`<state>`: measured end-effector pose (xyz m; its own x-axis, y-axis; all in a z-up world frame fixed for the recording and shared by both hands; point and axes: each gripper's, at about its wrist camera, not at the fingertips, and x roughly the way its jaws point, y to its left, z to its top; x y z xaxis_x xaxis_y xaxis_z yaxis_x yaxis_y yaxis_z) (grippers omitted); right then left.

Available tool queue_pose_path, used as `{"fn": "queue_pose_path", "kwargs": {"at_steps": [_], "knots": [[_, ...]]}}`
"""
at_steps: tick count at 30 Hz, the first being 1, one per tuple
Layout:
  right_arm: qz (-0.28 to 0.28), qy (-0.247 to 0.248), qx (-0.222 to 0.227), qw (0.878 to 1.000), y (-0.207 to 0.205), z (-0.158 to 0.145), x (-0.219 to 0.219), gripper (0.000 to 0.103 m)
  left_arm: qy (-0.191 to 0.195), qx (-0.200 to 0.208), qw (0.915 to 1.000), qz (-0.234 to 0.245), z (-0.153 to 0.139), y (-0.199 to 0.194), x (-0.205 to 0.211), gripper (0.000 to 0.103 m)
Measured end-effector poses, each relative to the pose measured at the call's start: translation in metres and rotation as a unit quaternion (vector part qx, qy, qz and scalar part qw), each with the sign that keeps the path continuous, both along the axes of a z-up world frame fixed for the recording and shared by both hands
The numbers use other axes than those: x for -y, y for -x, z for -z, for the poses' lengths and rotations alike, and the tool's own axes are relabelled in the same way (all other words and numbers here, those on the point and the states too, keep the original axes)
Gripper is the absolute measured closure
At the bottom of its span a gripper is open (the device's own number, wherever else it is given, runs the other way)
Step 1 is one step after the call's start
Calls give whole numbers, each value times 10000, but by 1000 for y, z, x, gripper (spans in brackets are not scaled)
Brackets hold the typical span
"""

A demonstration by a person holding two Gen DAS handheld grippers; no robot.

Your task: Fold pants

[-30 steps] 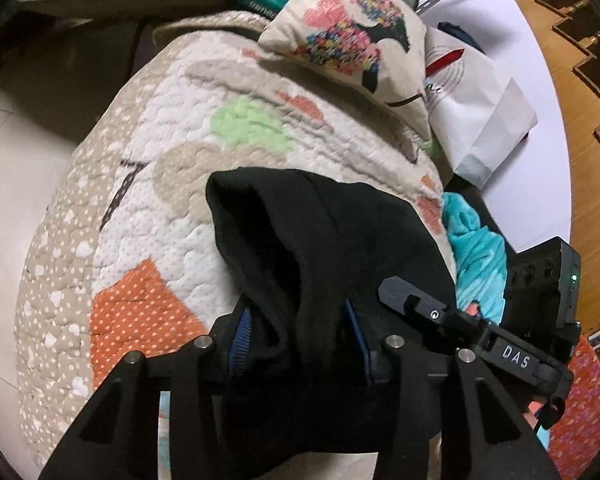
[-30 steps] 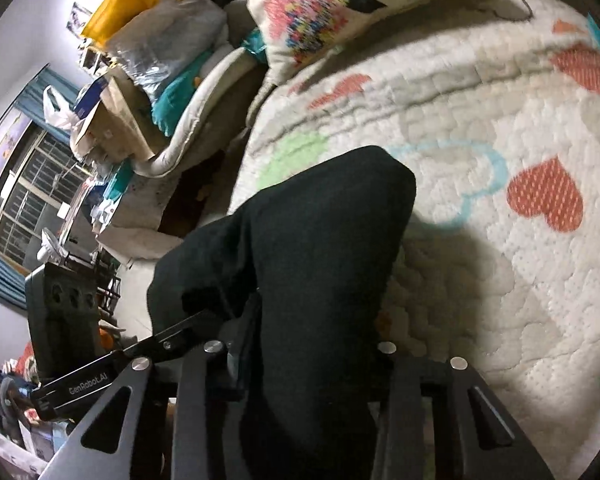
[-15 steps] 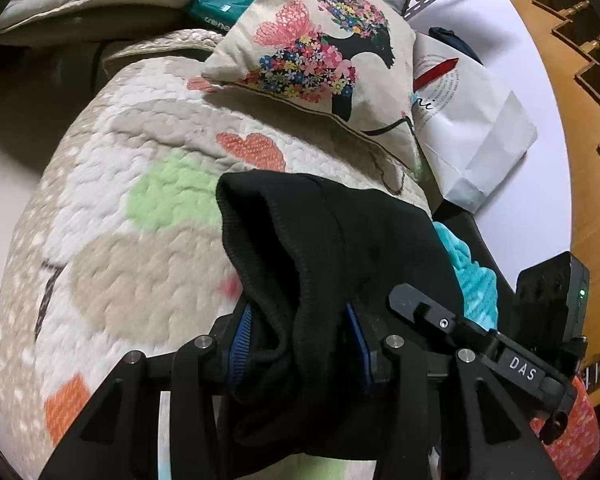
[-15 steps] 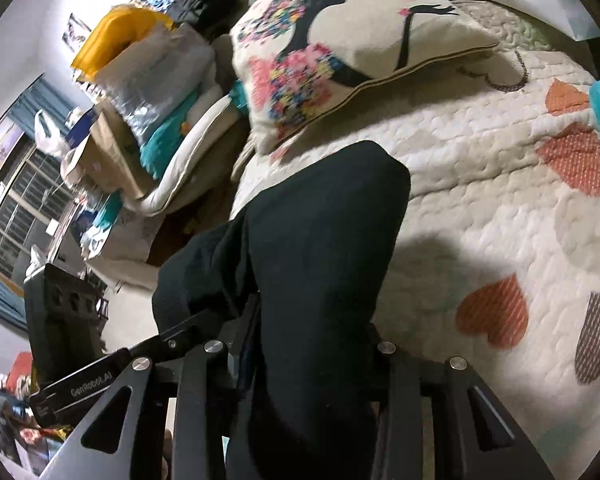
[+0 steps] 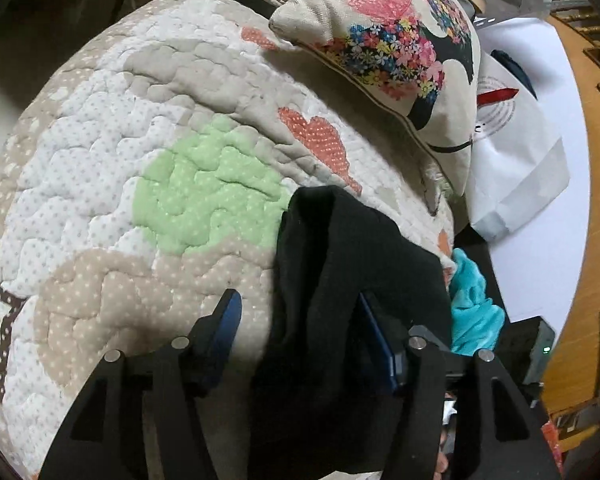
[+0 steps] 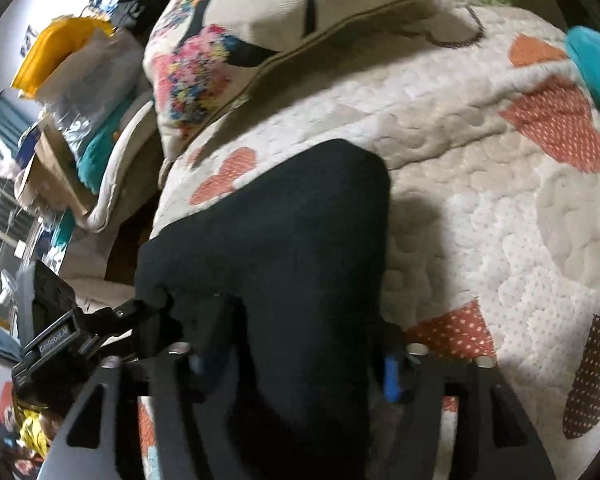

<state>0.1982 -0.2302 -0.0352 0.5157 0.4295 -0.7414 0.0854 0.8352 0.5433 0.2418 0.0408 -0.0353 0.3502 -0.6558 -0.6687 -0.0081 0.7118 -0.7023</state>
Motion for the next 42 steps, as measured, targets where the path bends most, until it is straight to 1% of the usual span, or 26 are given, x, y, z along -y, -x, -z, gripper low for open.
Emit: {"fn": "queue_pose_path", "kwargs": {"at_steps": [2,5,7,10,12,14,15,16,17,19,20,21,23,25,26,28,30,33,36,37,38,40,42], "knots": [[50,-23,-10,10000,2,1,4,23,21,18,10000,49,-1,0,0,44],[164,-83,-4,9998,7,0,11,22,131,-17,9999,41,-2,1,-2,43],[273,-26,24,9996,14,-5,14,22,154,7,9999,-2,-8,5,-7,43],[380,31,87,9992,33,-20,16,22,-111,265,9996,-35,-26,18,-13,43],[418,79,101,9990,49,-31,16,22,-492,533,9973,-80,-40,33,-16,43],[395,127,156,9990,65,-41,14,22,-1050,887,9904,-166,-57,54,-17,43],[387,196,204,9989,75,-47,12,22,-1267,1008,9866,-202,-62,62,-18,43],[363,270,261,9986,84,-52,9,22,-1514,1140,9816,-241,-67,74,-19,43],[322,345,328,9984,93,-58,5,22,-1849,1297,9737,-298,-72,91,-19,43],[212,560,488,9970,112,-67,-3,22,-2348,1462,9601,-412,-77,115,-21,43],[165,680,566,9959,121,-71,-7,22,-2583,1517,9529,-473,-79,127,-21,42],[121,784,643,9948,130,-74,-11,22,-2745,1535,9478,-524,-82,138,-21,42],[87,860,752,9934,143,-79,-16,22,-2915,1506,9429,-569,-87,156,-20,42],[114,808,816,9933,151,-81,-18,22,-3005,1443,9411,-564,-96,170,-16,42],[133,749,825,9937,155,-82,-17,22,-3065,1464,9389,-554,-104,177,-12,42],[154,607,808,9948,161,-83,-12,22,-3194,1542,9336,-510,-117,181,0,42],[203,576,806,9949,166,-87,-4,22,-3292,1613,9291,-500,-130,183,9,42],[343,532,898,9939,169,-95,5,22,-3373,1623,9251,-636,-144,184,18,40],[553,417,1100,9915,174,-103,10,22,-3521,1526,9194,-865,-143,189,23,39],[630,380,1159,9905,175,-106,12,22,-3611,1468,9164,-909,-140,191,26,39],[723,357,1176,9898,176,-107,15,22,-3751,1393,9113,-970,-136,195,29,39],[931,165,1123,9892,176,-108,24,22,-3911,1256,9055,-1069,-129,200,32,39],[1094,-200,1038,9884,178,-106,37,22,-3911,1058,9072,-1129,-126,208,34,39]]}}
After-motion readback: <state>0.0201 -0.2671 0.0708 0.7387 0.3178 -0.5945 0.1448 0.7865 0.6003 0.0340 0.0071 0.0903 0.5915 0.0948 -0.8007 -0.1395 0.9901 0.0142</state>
